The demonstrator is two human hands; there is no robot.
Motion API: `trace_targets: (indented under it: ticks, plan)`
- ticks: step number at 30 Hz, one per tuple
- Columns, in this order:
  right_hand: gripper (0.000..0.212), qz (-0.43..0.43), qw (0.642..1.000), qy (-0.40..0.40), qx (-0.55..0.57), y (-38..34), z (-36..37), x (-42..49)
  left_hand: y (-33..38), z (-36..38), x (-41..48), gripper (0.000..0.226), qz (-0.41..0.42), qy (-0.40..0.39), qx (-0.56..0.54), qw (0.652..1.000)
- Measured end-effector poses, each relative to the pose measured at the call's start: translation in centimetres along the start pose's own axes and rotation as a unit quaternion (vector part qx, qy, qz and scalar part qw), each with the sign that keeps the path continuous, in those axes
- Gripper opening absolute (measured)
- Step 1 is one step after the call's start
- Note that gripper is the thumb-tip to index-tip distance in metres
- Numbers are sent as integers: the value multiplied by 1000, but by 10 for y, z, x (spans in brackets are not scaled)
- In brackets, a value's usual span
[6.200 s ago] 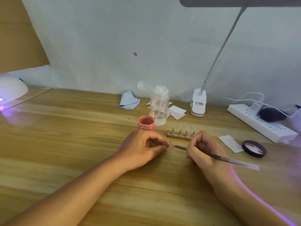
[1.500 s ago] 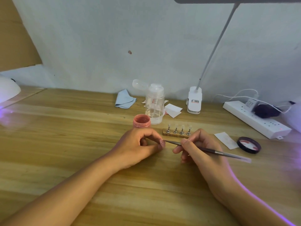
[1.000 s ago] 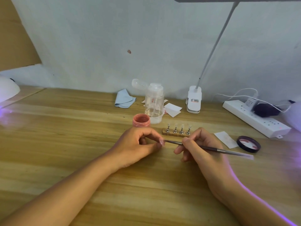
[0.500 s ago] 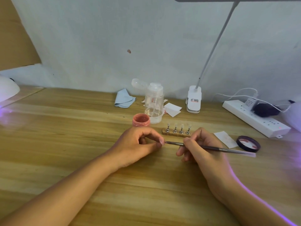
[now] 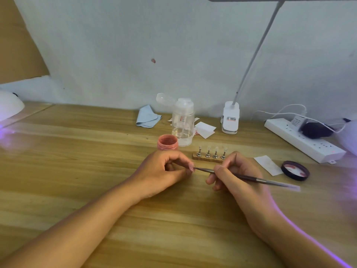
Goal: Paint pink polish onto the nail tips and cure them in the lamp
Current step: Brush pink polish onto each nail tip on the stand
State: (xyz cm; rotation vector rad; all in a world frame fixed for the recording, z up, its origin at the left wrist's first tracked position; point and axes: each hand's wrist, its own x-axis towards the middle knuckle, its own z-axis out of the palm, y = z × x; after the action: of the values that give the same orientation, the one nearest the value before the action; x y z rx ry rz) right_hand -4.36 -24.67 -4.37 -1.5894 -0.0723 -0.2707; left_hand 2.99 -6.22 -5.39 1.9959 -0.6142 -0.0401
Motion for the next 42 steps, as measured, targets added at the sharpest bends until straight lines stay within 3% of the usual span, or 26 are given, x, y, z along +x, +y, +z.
trace_targets:
  ticks: [27,42]
  plan:
    - [16,-13,999,-29,-7,-3,3,-2,-1,0,0,13,6,-6,5,1000]
    - [19,-1,1000,9,21,-1,-1,0,2,-1,-2,5,14,-8,-1,1000]
